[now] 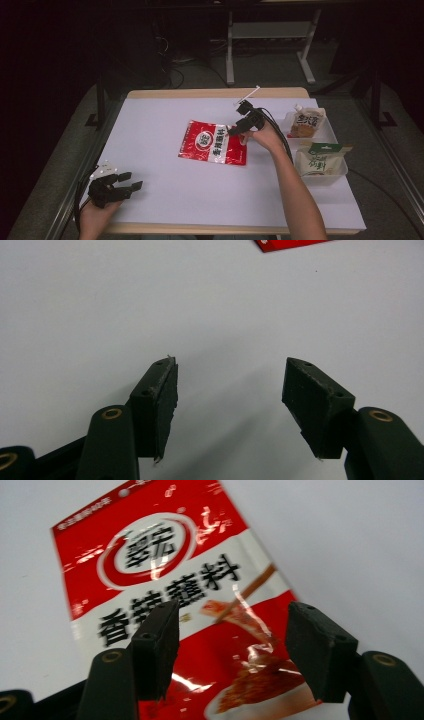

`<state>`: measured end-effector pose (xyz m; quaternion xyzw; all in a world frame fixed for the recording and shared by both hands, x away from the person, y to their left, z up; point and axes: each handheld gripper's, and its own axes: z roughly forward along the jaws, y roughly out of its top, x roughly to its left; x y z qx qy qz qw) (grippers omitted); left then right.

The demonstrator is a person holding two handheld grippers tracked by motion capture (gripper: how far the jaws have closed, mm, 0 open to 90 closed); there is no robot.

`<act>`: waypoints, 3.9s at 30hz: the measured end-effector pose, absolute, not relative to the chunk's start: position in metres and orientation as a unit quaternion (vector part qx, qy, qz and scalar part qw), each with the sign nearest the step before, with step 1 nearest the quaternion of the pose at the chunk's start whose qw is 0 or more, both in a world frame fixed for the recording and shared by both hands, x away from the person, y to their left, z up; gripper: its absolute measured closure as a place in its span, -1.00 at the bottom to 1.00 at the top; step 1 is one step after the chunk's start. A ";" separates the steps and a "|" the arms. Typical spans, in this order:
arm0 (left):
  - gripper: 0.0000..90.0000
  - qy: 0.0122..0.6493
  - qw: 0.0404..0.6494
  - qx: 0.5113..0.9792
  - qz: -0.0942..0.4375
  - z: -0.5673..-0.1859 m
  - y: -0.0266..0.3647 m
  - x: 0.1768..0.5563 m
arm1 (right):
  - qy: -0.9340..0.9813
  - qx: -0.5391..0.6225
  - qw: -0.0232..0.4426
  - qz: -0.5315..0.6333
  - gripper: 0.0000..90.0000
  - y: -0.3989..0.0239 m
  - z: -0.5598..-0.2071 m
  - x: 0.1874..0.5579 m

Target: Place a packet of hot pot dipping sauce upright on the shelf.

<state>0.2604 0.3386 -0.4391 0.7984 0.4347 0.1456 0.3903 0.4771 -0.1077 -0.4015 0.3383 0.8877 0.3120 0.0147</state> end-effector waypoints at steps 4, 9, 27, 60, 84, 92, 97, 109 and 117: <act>-0.14 0.432 0.387 0.802 0.143 -0.439 0.338 0.261 | 0.881 0.349 0.017 0.320 -0.17 -0.113 -0.407 0.486; -0.14 0.433 0.391 0.800 0.141 -0.439 0.338 0.261 | 0.871 0.360 0.032 0.332 -0.17 -0.117 -0.413 0.498; -0.14 0.432 0.397 0.798 0.142 -0.438 0.340 0.258 | 0.875 0.377 -0.049 0.301 -0.26 -0.117 -0.435 0.522; -0.15 0.420 0.392 0.806 0.144 -0.437 0.333 0.258 | 0.874 0.401 -0.090 0.260 -0.28 -0.112 -0.428 0.450; -0.15 0.415 0.393 0.808 0.143 -0.437 0.330 0.259 | 0.864 0.410 -0.099 0.273 -0.29 -0.102 -0.430 0.400; -0.14 0.412 0.391 0.811 0.144 -0.436 0.330 0.260 | 0.863 0.407 -0.108 0.278 -0.29 -0.098 -0.431 0.389; -0.15 0.410 0.390 0.812 0.145 -0.436 0.329 0.260 | 0.866 0.399 -0.119 0.277 -0.28 -0.093 -0.431 0.380; -0.14 0.409 0.391 0.812 0.144 -0.436 0.330 0.260 | 0.857 0.413 -0.109 0.289 -0.29 -0.096 -0.422 0.388; -0.15 0.411 0.390 0.812 0.141 -0.436 0.329 0.260 | 0.858 0.418 -0.062 0.290 -0.35 -0.093 -0.406 0.419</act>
